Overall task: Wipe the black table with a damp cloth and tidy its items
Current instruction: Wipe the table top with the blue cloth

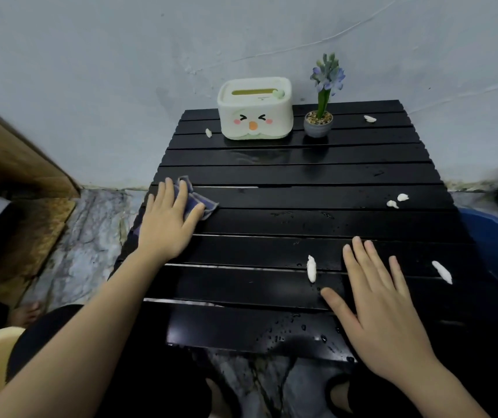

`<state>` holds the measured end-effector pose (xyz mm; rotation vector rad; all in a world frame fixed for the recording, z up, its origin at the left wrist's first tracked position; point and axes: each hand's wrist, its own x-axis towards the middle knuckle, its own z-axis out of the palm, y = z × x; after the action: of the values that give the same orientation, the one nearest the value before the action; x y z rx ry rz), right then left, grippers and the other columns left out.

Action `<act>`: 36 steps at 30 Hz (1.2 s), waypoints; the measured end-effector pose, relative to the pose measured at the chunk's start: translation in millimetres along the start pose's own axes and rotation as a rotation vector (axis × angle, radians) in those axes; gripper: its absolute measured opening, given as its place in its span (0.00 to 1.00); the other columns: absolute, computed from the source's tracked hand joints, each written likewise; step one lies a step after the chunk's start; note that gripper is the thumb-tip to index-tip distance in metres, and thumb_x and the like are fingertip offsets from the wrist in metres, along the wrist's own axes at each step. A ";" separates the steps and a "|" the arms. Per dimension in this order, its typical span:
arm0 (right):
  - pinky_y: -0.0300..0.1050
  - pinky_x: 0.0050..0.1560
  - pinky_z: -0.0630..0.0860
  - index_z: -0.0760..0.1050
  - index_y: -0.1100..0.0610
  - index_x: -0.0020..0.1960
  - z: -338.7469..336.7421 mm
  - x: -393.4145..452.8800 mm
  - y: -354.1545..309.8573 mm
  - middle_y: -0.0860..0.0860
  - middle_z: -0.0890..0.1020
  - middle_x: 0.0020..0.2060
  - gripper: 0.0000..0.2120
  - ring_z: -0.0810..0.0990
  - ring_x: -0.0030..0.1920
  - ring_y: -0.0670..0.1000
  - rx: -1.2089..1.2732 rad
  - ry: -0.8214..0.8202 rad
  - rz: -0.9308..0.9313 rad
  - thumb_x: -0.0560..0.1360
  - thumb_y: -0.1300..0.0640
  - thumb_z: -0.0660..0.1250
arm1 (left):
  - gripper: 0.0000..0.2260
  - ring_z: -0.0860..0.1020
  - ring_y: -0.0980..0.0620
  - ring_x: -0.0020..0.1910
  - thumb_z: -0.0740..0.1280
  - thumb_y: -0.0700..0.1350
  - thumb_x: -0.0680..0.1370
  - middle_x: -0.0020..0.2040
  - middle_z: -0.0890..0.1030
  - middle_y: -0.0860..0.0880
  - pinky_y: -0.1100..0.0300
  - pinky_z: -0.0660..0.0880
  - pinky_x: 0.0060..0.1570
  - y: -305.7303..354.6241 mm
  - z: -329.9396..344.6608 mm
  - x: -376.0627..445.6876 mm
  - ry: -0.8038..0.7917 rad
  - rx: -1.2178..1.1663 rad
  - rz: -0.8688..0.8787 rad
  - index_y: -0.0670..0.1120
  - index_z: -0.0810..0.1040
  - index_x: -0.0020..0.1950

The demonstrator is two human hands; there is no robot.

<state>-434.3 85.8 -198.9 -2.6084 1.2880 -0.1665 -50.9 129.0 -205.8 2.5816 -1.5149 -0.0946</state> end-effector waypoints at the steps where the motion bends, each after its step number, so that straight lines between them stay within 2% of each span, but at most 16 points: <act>1: 0.54 0.79 0.42 0.49 0.57 0.82 0.3 0.0 0.2 0.52 0.49 0.82 0.40 0.41 0.81 0.48 -0.005 0.004 -0.002 0.81 0.31 0.40 | 0.36 0.50 0.43 0.81 0.42 0.65 0.78 0.81 0.52 0.40 0.46 0.49 0.77 9.3 -0.8 3.0 -0.001 0.001 0.041 0.45 0.54 0.81; 5: 0.55 0.79 0.45 0.51 0.58 0.81 0.5 0.1 -0.2 0.53 0.51 0.82 0.40 0.44 0.82 0.50 -0.022 0.016 -0.002 0.81 0.31 0.40 | 0.34 0.55 0.42 0.80 0.43 0.61 0.80 0.81 0.55 0.40 0.47 0.51 0.77 59.8 1.5 14.4 -0.047 -0.019 0.283 0.42 0.57 0.80; 10: 0.56 0.79 0.46 0.53 0.59 0.81 0.8 1.8 -0.4 0.54 0.53 0.81 0.40 0.46 0.82 0.50 -0.034 0.021 -0.003 0.81 0.31 0.39 | 0.25 0.53 0.44 0.80 0.53 0.52 0.85 0.81 0.54 0.43 0.50 0.47 0.77 166.4 17.8 32.3 -0.195 -0.127 0.688 0.44 0.56 0.81; 13: 0.57 0.79 0.47 0.54 0.59 0.81 0.9 2.2 0.0 0.53 0.53 0.82 0.40 0.45 0.82 0.50 -0.027 0.019 -0.001 0.81 0.31 0.39 | 0.23 0.53 0.44 0.80 0.53 0.49 0.86 0.81 0.56 0.43 0.49 0.47 0.77 218.9 20.0 38.6 -0.248 -0.179 0.800 0.44 0.58 0.80; 17: 0.54 0.80 0.44 0.50 0.56 0.82 0.7 1.9 0.5 0.51 0.49 0.82 0.39 0.41 0.81 0.47 0.013 0.025 0.003 0.80 0.31 0.38 | 0.21 0.54 0.45 0.80 0.53 0.47 0.86 0.81 0.58 0.43 0.51 0.46 0.78 237.9 22.4 38.3 -0.245 -0.237 0.757 0.44 0.60 0.80; 20: 0.51 0.81 0.43 0.53 0.55 0.81 -1.1 0.5 2.7 0.49 0.51 0.82 0.37 0.42 0.81 0.44 0.120 0.053 -0.006 0.81 0.32 0.42 | 0.20 0.59 0.46 0.79 0.56 0.45 0.85 0.78 0.64 0.42 0.54 0.51 0.78 230.9 11.9 28.8 -0.260 -0.496 0.580 0.44 0.65 0.77; 23: 0.47 0.80 0.41 0.56 0.53 0.81 -7.7 -4.2 4.8 0.46 0.54 0.81 0.36 0.44 0.80 0.41 0.239 0.086 0.000 0.80 0.33 0.46 | 0.18 0.66 0.47 0.76 0.60 0.44 0.84 0.73 0.72 0.42 0.60 0.59 0.75 201.2 -6.6 20.2 -0.151 -0.752 0.381 0.44 0.71 0.75; 24: 0.47 0.80 0.41 0.56 0.53 0.81 -9.7 -7.8 5.9 0.46 0.53 0.81 0.36 0.44 0.80 0.41 0.239 0.092 -0.005 0.80 0.33 0.47 | 0.18 0.68 0.48 0.75 0.60 0.44 0.84 0.72 0.74 0.43 0.62 0.61 0.73 184.5 -13.6 16.7 -0.112 -0.775 0.346 0.44 0.72 0.74; 26: 0.49 0.81 0.41 0.54 0.54 0.81 -12.9 -17.2 8.3 0.46 0.51 0.81 0.38 0.43 0.81 0.42 0.203 0.081 -0.007 0.80 0.31 0.47 | 0.18 0.71 0.52 0.72 0.61 0.45 0.84 0.71 0.75 0.47 0.62 0.63 0.73 142.7 -28.7 6.2 -0.055 -0.760 0.320 0.47 0.72 0.74; 30: 0.50 0.80 0.39 0.47 0.55 0.82 -9.9 -27.9 12.2 0.49 0.46 0.82 0.42 0.38 0.80 0.44 0.062 0.010 0.011 0.78 0.28 0.41 | 0.18 0.62 0.60 0.76 0.58 0.49 0.84 0.74 0.69 0.57 0.74 0.55 0.72 56.5 -57.9 -46.2 -0.096 -0.663 0.343 0.54 0.70 0.74; 32: 0.52 0.81 0.40 0.47 0.56 0.82 -6.5 -28.0 11.8 0.50 0.46 0.82 0.43 0.39 0.81 0.46 0.008 0.018 0.013 0.78 0.28 0.41 | 0.19 0.54 0.62 0.79 0.56 0.55 0.84 0.78 0.62 0.61 0.69 0.49 0.75 23.7 -58.8 -76.4 -0.161 -0.634 0.380 0.58 0.68 0.75; 34: 0.53 0.81 0.42 0.48 0.57 0.82 -4.8 -27.7 10.5 0.51 0.47 0.82 0.43 0.40 0.81 0.48 -0.015 0.032 0.016 0.79 0.27 0.41 | 0.26 0.45 0.61 0.80 0.51 0.64 0.81 0.81 0.50 0.62 0.58 0.43 0.78 3.4 -45.1 -96.0 -0.207 -0.457 0.404 0.62 0.58 0.79; 36: 0.54 0.81 0.43 0.48 0.57 0.82 -4.4 -28.4 9.9 0.52 0.48 0.82 0.43 0.41 0.81 0.48 -0.022 0.036 0.014 0.79 0.27 0.41 | 0.31 0.40 0.58 0.80 0.46 0.69 0.79 0.81 0.43 0.60 0.51 0.43 0.79 -2.5 -26.8 -103.3 -0.183 -0.203 0.417 0.60 0.47 0.80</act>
<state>-460.0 101.9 -197.2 -2.6256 1.3264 -0.1992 -95.9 222.8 -181.7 2.1029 -1.9590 -0.4202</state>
